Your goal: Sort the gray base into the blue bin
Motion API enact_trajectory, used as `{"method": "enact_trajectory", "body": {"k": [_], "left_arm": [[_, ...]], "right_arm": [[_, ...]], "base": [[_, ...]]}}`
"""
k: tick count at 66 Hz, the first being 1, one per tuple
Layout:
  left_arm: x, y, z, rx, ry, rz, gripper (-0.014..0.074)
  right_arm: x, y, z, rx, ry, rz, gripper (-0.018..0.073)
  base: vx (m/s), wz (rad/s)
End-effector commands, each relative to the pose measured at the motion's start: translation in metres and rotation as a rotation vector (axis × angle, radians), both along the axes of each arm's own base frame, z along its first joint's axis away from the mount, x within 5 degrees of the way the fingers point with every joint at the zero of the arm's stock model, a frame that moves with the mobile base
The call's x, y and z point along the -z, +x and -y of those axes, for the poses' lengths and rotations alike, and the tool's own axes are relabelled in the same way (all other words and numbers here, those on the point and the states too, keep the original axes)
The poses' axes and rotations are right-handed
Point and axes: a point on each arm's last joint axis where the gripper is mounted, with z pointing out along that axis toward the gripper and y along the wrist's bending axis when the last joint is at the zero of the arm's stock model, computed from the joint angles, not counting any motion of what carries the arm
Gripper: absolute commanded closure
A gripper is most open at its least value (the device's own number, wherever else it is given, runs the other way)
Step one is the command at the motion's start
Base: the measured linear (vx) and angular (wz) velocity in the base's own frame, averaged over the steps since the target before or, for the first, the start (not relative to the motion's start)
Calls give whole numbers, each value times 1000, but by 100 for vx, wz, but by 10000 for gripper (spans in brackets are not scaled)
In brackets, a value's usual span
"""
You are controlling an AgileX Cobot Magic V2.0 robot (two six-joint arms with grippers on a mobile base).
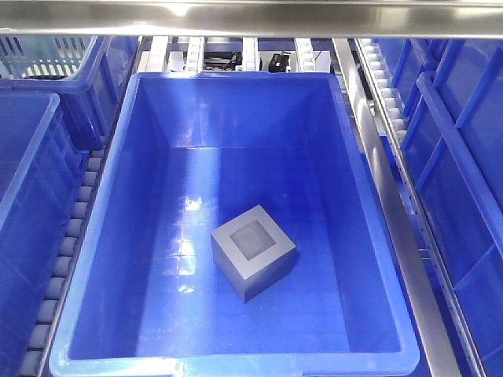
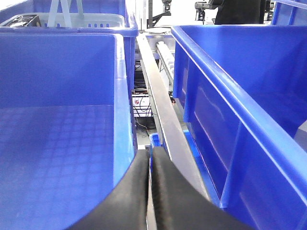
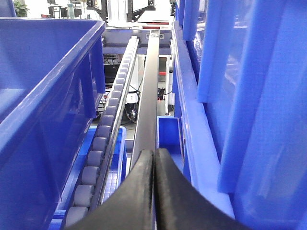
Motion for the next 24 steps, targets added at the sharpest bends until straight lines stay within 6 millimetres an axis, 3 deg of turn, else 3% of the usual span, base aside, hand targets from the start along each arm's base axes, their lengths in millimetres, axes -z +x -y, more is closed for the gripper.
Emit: {"method": "enact_trajectory", "body": {"k": [1,24], "left_arm": [[2,0,0,3,-17,57,602],[2,0,0,3,-17,57,602]], "right_arm": [[-2,0,0,-1,-11,70,568],[-2,0,0,-1,-11,70,568]], "base": [[0,0],[0,0]]}}
